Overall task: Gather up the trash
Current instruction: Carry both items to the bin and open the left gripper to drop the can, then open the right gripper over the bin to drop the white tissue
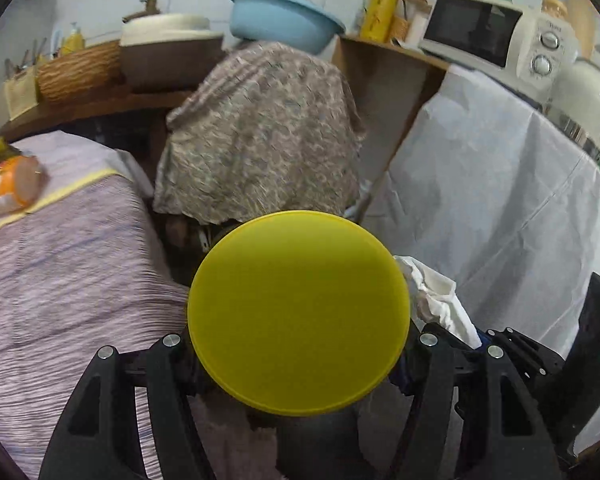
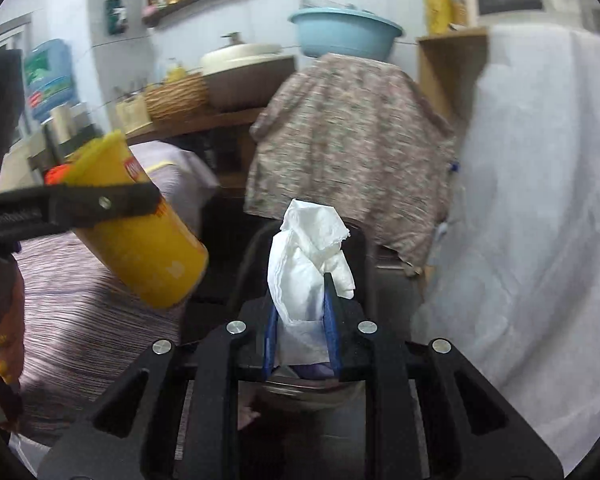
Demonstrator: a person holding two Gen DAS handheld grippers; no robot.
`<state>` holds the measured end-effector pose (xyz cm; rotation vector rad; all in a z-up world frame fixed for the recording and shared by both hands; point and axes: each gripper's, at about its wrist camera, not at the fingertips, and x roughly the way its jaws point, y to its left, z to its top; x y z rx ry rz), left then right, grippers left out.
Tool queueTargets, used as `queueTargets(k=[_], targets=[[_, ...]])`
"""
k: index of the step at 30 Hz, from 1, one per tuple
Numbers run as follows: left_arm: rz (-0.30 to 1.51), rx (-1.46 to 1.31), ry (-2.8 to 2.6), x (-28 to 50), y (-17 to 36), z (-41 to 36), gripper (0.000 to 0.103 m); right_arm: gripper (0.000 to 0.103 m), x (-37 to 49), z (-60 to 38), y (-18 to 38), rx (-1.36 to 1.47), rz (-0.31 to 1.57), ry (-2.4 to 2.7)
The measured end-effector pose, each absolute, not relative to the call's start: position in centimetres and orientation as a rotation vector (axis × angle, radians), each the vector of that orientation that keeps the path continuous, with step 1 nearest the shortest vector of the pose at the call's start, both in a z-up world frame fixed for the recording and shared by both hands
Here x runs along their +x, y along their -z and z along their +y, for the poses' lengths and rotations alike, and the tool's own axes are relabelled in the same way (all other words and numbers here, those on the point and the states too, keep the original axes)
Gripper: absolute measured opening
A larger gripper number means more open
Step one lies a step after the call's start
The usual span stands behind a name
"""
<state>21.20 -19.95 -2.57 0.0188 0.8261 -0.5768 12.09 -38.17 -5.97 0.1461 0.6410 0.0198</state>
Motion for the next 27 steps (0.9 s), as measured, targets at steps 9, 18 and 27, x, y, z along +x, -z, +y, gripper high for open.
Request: queueTargets(k=[9,18,27], targets=[[0.998,0.095,0.540,24.8,10.9,-25.7,0.065,0.021,11.9,-41.3,9.6,0.191,0.706,0.020],[1.148,0.137,0.518,26.8,16.1,-27.2,0.086,0.021,12.6,-42.5,11.3,0.213,0.747,0.034],[1.078,0.030,0.497,25.7,13.5,-25.4,0.086,0.021,13.9,-42.4,12.1,0.211,0.778,0.021]])
